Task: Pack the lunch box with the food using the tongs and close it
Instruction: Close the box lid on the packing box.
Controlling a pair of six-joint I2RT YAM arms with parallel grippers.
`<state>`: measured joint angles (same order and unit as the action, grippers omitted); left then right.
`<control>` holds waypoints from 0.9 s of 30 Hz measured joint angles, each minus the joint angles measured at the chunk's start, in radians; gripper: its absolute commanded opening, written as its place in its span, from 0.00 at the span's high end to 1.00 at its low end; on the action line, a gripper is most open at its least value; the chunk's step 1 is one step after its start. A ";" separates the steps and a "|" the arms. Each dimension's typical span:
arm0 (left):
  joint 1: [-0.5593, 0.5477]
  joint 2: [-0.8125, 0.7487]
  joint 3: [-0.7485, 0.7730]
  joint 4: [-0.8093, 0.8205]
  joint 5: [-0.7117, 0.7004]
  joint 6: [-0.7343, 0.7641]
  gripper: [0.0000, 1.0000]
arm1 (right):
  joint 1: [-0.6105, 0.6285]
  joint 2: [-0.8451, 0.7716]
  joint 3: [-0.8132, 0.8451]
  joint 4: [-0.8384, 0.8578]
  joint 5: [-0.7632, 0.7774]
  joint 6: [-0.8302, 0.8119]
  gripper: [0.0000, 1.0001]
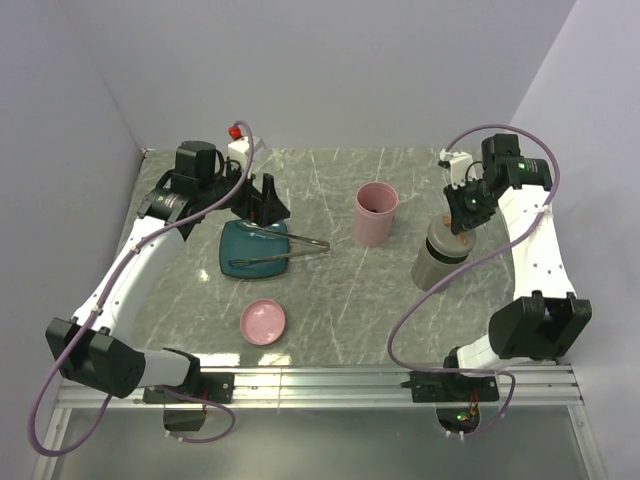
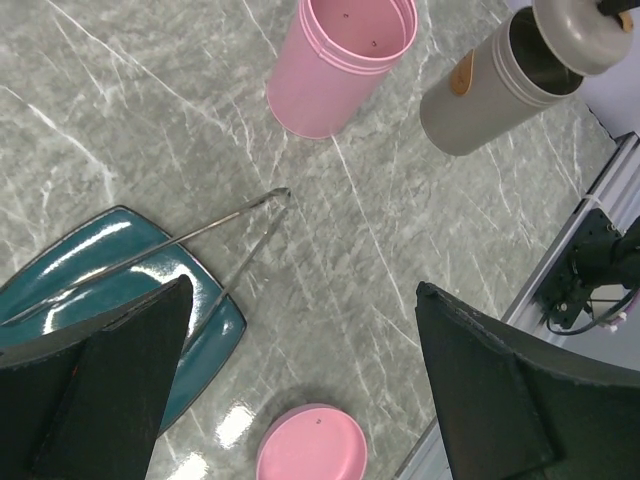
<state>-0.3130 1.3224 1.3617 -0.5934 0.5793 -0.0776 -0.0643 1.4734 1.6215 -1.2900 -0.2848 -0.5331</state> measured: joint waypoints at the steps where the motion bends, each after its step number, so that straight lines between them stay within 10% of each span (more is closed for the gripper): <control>1: 0.000 -0.005 0.000 0.000 -0.003 0.005 0.01 | 0.000 0.007 0.000 -0.008 0.008 0.000 1.00; 27: 0.000 -0.024 0.000 0.005 -0.020 0.002 0.01 | 0.016 0.034 -0.123 0.041 0.037 0.019 1.00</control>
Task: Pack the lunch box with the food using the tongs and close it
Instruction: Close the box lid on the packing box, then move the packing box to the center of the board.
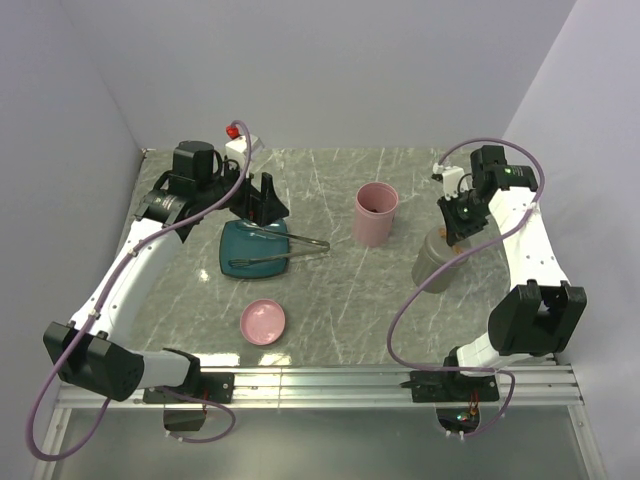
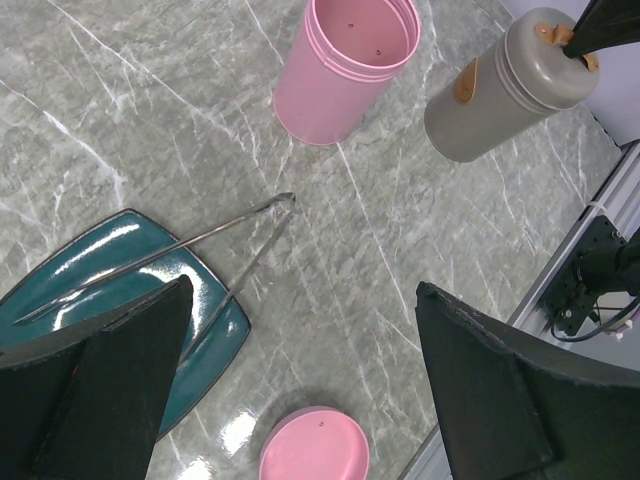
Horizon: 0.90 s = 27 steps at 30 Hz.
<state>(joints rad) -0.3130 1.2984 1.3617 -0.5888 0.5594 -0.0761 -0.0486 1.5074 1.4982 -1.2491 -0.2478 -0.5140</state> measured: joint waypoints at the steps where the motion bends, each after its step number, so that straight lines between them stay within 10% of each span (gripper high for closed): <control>1: 0.000 0.000 0.000 0.000 0.000 0.000 0.01 | 0.002 0.000 0.000 0.000 0.000 0.000 1.00; 27: 0.000 0.000 0.000 0.000 -0.008 -0.021 0.00 | 0.058 -0.061 -0.127 0.128 -0.016 -0.033 1.00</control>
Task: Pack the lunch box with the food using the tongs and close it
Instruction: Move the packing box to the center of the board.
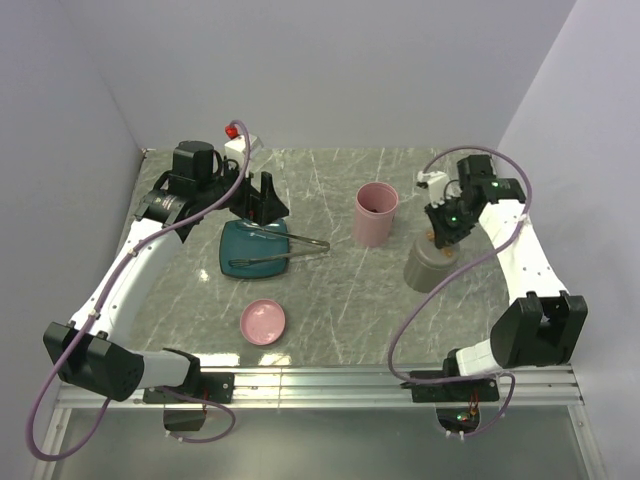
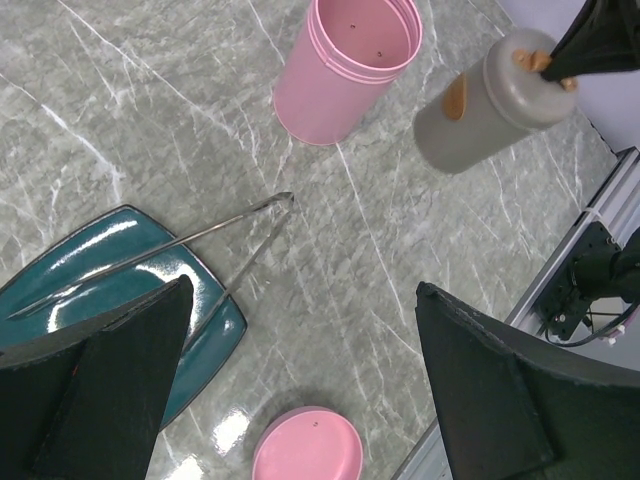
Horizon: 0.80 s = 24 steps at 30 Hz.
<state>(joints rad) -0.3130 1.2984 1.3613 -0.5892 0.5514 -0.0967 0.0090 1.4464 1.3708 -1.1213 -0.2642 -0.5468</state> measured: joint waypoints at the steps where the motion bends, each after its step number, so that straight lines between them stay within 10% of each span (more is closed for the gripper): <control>1: 0.000 0.000 0.000 0.000 0.000 -0.002 0.01 | 0.027 -0.006 -0.007 0.008 -0.016 -0.003 1.00; 15: 0.027 0.000 0.000 0.001 0.011 -0.038 0.01 | 0.354 -0.014 -0.026 0.003 -0.212 0.024 1.00; 24: 0.307 -0.041 -0.134 0.093 0.249 -0.126 0.01 | 0.618 0.058 0.018 0.085 -0.238 0.150 1.00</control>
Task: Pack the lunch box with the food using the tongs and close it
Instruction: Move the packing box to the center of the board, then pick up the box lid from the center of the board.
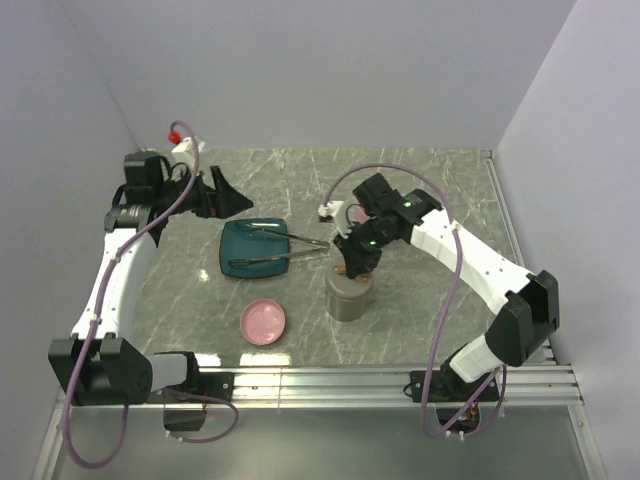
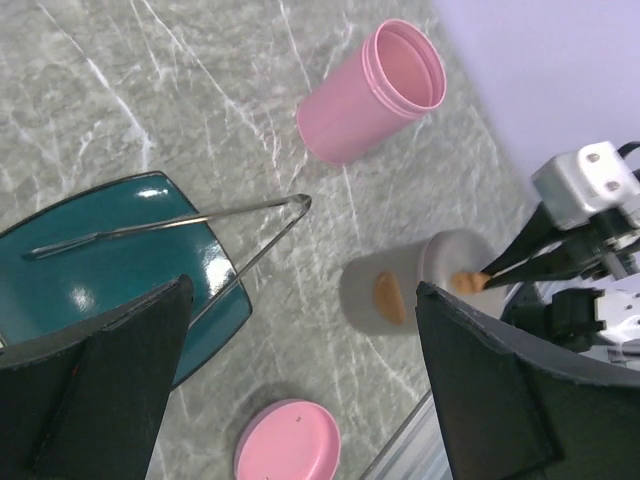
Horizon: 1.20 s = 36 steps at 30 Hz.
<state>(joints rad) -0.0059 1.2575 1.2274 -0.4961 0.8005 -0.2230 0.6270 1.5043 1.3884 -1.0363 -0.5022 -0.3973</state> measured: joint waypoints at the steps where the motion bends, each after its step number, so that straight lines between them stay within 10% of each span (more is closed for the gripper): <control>1: 0.035 -0.023 -0.032 0.024 0.032 -0.011 0.01 | 0.023 0.018 0.015 0.014 -0.001 0.016 1.00; 8: 0.124 -0.149 -0.106 0.063 0.169 0.024 0.01 | 0.127 0.182 0.170 0.095 -0.003 0.110 1.00; 19: 0.135 -0.166 -0.125 -0.218 0.172 0.501 0.03 | 0.132 0.321 0.340 0.115 0.046 0.160 1.00; 36: 0.137 -0.273 -0.254 -0.477 0.218 0.918 0.08 | 0.146 0.277 0.373 0.068 -0.004 0.180 0.40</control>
<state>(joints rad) 0.1314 0.9848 0.9730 -0.9730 1.0187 0.6952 0.7727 1.7809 1.7618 -0.9688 -0.5064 -0.2173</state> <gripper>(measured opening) 0.921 0.577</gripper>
